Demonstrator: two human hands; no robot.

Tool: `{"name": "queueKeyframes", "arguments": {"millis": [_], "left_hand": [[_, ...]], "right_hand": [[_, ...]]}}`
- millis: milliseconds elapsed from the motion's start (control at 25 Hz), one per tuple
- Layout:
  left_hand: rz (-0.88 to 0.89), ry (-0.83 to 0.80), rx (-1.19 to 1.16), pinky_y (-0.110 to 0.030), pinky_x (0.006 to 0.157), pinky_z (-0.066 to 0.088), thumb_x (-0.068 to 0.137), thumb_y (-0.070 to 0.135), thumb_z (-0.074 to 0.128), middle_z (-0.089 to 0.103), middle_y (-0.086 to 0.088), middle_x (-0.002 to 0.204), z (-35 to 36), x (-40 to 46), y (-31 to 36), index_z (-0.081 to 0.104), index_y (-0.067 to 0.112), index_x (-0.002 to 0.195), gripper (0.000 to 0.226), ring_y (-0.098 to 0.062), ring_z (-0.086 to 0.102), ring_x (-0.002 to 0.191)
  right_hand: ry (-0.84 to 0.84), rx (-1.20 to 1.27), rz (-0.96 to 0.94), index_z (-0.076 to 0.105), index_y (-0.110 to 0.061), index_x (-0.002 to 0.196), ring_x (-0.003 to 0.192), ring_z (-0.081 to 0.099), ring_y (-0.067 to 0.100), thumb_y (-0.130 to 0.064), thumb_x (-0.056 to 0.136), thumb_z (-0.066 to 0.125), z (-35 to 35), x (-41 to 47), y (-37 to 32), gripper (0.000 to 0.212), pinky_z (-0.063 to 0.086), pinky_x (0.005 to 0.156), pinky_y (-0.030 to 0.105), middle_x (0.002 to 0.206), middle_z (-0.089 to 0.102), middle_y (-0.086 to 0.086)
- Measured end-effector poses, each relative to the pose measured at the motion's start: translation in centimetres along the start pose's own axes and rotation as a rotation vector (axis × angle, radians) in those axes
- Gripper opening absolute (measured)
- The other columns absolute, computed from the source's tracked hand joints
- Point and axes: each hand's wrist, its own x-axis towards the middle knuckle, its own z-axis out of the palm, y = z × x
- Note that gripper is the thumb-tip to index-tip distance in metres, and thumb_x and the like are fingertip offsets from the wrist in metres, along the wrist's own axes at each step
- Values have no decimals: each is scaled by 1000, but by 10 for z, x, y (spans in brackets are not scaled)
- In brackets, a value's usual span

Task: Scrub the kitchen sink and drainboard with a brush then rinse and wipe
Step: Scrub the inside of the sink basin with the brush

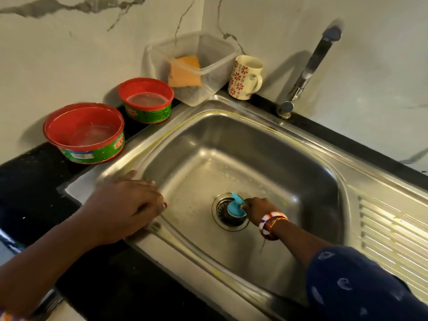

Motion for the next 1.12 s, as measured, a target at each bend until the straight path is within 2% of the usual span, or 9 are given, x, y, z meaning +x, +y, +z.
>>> {"name": "queueKeyframes", "arguments": {"millis": [160, 280, 440, 520, 640, 720, 800, 880, 1120], "left_hand": [[15, -164, 109, -37, 112, 29, 43, 91, -23, 48, 19, 137, -5, 30, 18, 50, 39, 129, 124, -14, 27, 140], [77, -240, 190, -35, 113, 28, 73, 82, 5, 45, 13, 141, -12, 38, 30, 47, 34, 133, 87, -17, 21, 142], [151, -381, 363, -32, 116, 18, 90, 65, 16, 51, 6, 135, -7, 51, 42, 50, 28, 128, 63, -18, 31, 137], [166, -415, 407, -35, 116, 20, 91, 63, 22, 54, 3, 131, -1, 60, 44, 51, 27, 125, 58, -20, 36, 134], [140, -438, 470, -38, 114, 26, 92, 60, 30, 55, 1, 128, 2, 75, 42, 53, 26, 123, 51, -22, 37, 134], [107, -427, 510, -38, 113, 27, 92, 58, 32, 54, 1, 131, -1, 82, 39, 52, 26, 126, 50, -23, 35, 134], [95, -392, 527, -37, 113, 28, 92, 57, 33, 52, 3, 132, -6, 85, 34, 50, 27, 128, 50, -22, 37, 133], [133, -366, 545, -36, 115, 24, 93, 55, 32, 49, 2, 135, -10, 83, 27, 48, 26, 130, 50, -19, 36, 133], [149, -303, 577, -37, 118, 5, 95, 48, 38, 10, -8, 157, -23, 76, 7, 31, 20, 143, 56, -22, 5, 145]], "right_hand": [[3, 28, -13, 56, -17, 124, 114, 56, 28, -30, 96, 41, 17, -7, -24, 34, 43, 93, 31, 126, 59, 11], [11, 94, 13, 61, -14, 122, 114, 56, 27, -26, 95, 47, -10, -20, -4, 32, 42, 91, 27, 123, 62, 11], [315, 438, 523, 58, -1, 121, 110, 58, 33, -20, 94, 49, -26, -8, 53, 35, 46, 86, 29, 122, 61, 17], [252, 711, 620, 53, 4, 124, 87, 61, 31, -11, 94, 46, -22, -2, 64, 35, 53, 66, 16, 125, 57, 18], [181, 777, 490, 51, 5, 125, 56, 39, 8, -3, 93, 45, -25, 30, 35, 34, 34, 30, 7, 99, 55, 15], [156, 707, 288, 56, 1, 122, 58, 47, 11, -12, 95, 46, -21, 48, -4, 32, 38, 43, 12, 81, 56, 4], [132, 585, 181, 59, -4, 122, 86, 63, 28, -19, 96, 45, -15, 45, -24, 33, 44, 67, 25, 96, 67, 13], [205, 435, 276, 60, -5, 121, 111, 58, 33, -22, 97, 43, -18, 26, -11, 34, 44, 83, 30, 119, 63, 19], [362, 428, 790, 54, 4, 121, 114, 56, 35, -19, 93, 50, -38, -8, 35, 36, 45, 90, 37, 123, 58, 22]]}}
